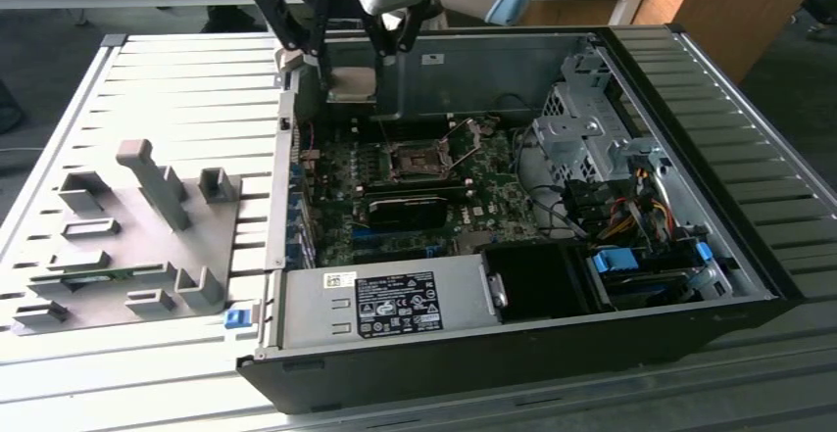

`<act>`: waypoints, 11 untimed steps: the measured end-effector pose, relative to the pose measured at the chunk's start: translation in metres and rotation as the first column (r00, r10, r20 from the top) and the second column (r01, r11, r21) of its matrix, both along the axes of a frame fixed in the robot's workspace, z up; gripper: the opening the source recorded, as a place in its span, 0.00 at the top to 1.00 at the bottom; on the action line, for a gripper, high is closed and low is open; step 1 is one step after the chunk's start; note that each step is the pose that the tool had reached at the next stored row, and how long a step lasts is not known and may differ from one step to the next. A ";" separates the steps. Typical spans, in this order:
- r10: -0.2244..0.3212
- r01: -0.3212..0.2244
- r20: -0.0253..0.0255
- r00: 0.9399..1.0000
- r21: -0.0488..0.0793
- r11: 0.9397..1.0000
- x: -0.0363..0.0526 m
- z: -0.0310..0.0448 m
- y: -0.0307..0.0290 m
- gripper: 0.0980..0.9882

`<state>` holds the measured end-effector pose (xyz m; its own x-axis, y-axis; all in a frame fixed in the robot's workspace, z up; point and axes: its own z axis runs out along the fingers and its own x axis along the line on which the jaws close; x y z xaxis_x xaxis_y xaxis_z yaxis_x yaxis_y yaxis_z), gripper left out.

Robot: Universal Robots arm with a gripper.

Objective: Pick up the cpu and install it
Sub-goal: 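Place the cpu into insertion slot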

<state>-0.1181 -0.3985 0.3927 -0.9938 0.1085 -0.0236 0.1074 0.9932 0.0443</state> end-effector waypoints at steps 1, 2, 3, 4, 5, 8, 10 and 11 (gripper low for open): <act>0.010 -0.010 0.000 1.000 0.000 1.000 -0.0012 0.0002 -0.0001 0.52; 0.018 -0.018 0.001 1.000 0.000 1.000 -0.0021 0.0004 -0.0002 0.52; 0.025 -0.025 0.001 1.000 0.000 1.000 -0.0029 0.0005 -0.0003 0.52; 0.029 -0.029 0.001 1.000 0.000 1.000 -0.0034 0.0006 -0.0003 0.52; 0.032 -0.032 0.001 0.999 0.000 1.000 -0.0036 0.0006 -0.0003 0.52; 0.032 -0.032 0.001 0.999 0.000 0.999 -0.0038 0.0007 -0.0004 0.52; 0.032 -0.032 0.001 0.999 0.000 0.999 -0.0038 0.0007 -0.0004 0.52; 0.032 -0.032 0.001 0.999 0.000 0.999 -0.0038 0.0007 -0.0004 0.52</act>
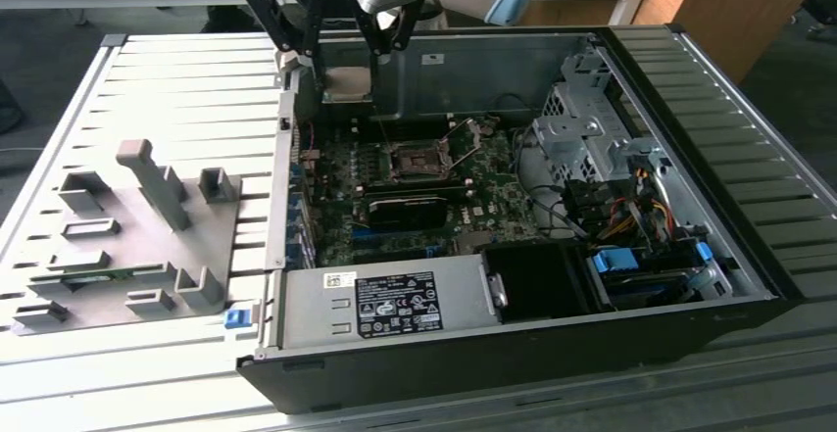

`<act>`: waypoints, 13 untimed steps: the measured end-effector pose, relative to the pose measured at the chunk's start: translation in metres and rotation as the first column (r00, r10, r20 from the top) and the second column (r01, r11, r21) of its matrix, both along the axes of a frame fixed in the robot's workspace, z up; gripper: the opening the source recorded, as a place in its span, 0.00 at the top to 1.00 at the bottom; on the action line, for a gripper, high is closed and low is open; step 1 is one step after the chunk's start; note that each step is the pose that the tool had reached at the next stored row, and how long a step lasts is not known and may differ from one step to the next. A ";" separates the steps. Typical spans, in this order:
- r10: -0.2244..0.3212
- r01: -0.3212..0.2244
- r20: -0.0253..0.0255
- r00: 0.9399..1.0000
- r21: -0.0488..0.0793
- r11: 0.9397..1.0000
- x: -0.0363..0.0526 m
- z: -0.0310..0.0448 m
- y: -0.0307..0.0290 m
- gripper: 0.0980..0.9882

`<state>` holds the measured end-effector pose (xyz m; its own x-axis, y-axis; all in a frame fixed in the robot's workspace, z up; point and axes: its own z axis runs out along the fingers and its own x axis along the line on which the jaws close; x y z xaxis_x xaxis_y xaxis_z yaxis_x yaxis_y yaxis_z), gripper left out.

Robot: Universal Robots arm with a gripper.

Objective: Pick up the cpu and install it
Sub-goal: 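Place the cpu into insertion slot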

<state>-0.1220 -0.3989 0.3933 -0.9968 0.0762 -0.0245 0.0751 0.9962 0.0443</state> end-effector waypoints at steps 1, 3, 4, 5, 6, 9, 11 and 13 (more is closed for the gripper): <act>0.000 0.000 0.000 1.000 0.000 1.000 0.0000 0.0000 0.0000 0.52; 0.000 0.000 0.000 1.000 0.000 1.000 0.0000 0.0000 0.0000 0.52; 0.000 0.000 0.000 1.000 0.000 1.000 0.0000 0.0000 0.0000 0.52; 0.000 0.000 0.000 1.000 0.000 1.000 0.0000 0.0000 0.0000 0.52; 0.000 0.000 0.000 1.000 0.000 1.000 0.0000 0.0000 0.0000 0.52; -0.002 0.002 0.000 1.000 0.000 1.000 0.0000 0.0000 0.0000 0.52; -0.022 0.022 0.000 1.000 0.000 1.000 0.0000 -0.0001 0.0000 0.52; -0.055 0.055 0.000 0.998 0.000 0.998 0.0000 -0.0003 0.0000 0.52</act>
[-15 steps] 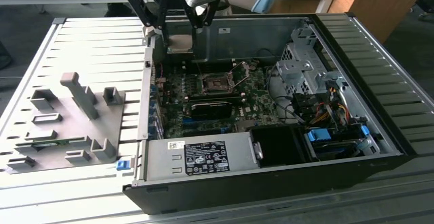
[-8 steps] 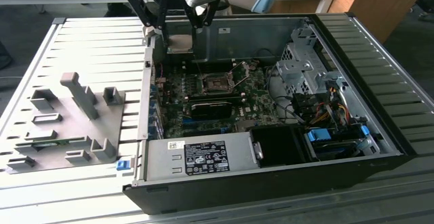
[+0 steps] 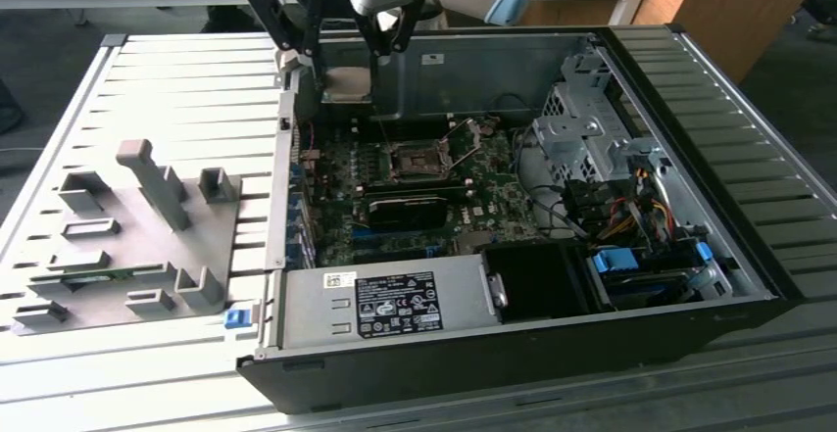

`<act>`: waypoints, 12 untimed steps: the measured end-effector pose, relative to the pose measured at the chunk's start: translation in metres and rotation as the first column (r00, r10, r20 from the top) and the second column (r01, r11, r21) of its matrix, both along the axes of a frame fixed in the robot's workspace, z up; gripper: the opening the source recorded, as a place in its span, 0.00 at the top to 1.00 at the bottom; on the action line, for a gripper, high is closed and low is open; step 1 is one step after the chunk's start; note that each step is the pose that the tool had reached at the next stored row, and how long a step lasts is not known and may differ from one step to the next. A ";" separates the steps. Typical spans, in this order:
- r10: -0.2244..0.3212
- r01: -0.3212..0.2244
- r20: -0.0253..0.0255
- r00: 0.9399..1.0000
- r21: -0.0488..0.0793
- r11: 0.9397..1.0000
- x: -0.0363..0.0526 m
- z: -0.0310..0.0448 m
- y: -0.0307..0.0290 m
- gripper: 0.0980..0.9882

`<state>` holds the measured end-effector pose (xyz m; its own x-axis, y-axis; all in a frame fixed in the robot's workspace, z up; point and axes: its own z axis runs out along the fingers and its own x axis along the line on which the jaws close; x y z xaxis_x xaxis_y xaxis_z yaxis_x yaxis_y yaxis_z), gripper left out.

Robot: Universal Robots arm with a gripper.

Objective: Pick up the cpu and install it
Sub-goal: 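Place the cpu into insertion slot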

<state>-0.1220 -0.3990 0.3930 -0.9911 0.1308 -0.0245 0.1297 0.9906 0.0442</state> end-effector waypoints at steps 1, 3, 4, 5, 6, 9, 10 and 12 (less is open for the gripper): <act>-0.013 0.013 0.000 1.000 0.000 1.000 0.0000 -0.0001 0.0000 0.52; -0.034 0.034 0.000 0.999 0.000 0.999 0.0000 -0.0002 0.0000 0.52; -0.041 0.041 0.000 0.999 0.000 0.999 0.0000 -0.0002 0.0003 0.52; -0.044 0.044 0.000 0.999 0.000 0.999 0.0004 -0.0003 0.0004 0.52; -0.045 0.045 0.000 0.999 0.000 0.999 0.0015 -0.0004 0.0006 0.52; -0.047 0.047 0.000 0.999 0.000 0.999 0.0080 -0.0011 0.0006 0.52; -0.047 0.047 0.000 0.999 0.000 0.999 0.0104 -0.0016 0.0007 0.52; -0.049 0.049 0.000 0.999 0.000 0.999 0.0149 -0.0023 0.0007 0.52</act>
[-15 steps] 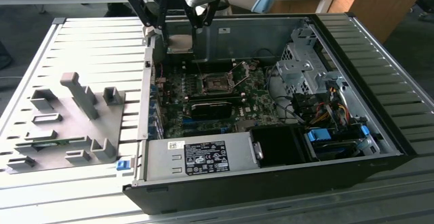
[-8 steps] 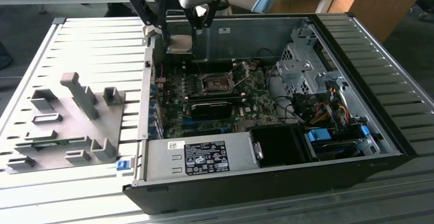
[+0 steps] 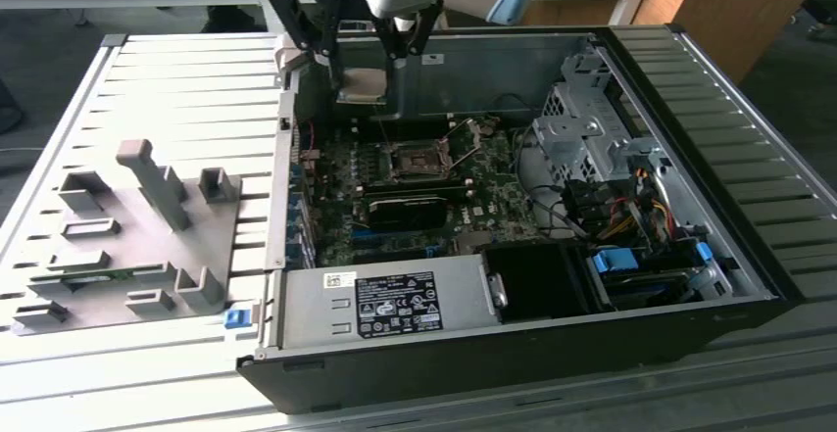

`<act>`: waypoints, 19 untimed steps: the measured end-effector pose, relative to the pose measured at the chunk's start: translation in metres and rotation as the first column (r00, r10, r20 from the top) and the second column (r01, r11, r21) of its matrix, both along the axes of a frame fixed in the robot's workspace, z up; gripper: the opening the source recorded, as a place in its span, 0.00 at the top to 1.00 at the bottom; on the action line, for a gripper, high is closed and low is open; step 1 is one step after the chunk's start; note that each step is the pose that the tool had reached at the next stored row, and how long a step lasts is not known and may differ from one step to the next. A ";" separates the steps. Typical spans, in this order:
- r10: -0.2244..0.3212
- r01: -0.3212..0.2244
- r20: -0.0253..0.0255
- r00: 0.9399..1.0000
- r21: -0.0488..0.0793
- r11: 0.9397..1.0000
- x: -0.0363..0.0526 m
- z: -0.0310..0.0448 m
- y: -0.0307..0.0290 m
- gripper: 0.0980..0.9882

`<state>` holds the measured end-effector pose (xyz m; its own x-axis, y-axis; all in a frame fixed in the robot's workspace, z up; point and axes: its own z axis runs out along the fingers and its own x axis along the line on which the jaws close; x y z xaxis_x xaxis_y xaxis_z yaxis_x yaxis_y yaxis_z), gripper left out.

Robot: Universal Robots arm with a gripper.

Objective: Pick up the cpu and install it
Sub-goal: 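Place the cpu into insertion slot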

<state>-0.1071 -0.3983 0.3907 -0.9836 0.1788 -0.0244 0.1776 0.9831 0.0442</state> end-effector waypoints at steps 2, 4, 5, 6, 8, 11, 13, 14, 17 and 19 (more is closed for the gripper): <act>-0.002 0.002 0.000 1.000 0.000 1.000 0.0017 -0.0004 0.0000 0.52; -0.017 0.017 0.000 1.000 0.001 1.000 0.0024 -0.0015 0.0000 0.52; -0.034 0.034 0.000 0.999 0.000 0.999 0.0025 -0.0022 0.0000 0.52; -0.052 0.052 0.000 0.999 0.000 0.999 0.0025 -0.0030 0.0000 0.52; -0.088 0.088 0.000 0.996 0.000 0.996 0.0025 -0.0046 0.0000 0.52; -0.144 0.144 0.000 0.990 0.001 0.990 0.0025 -0.0066 0.0000 0.52; -0.179 0.179 0.000 0.984 0.001 0.984 0.0025 -0.0078 0.0000 0.52; -0.197 0.197 0.000 0.980 0.001 0.980 0.0025 -0.0083 0.0000 0.52; -0.221 0.221 0.000 0.975 0.001 0.975 0.0034 -0.0105 0.0000 0.52; -0.221 0.221 0.000 0.975 0.000 0.975 0.0060 -0.0119 0.0002 0.52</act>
<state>-0.1011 -0.3980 0.3788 -0.9199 0.3914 -0.0243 0.3901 0.9197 0.0447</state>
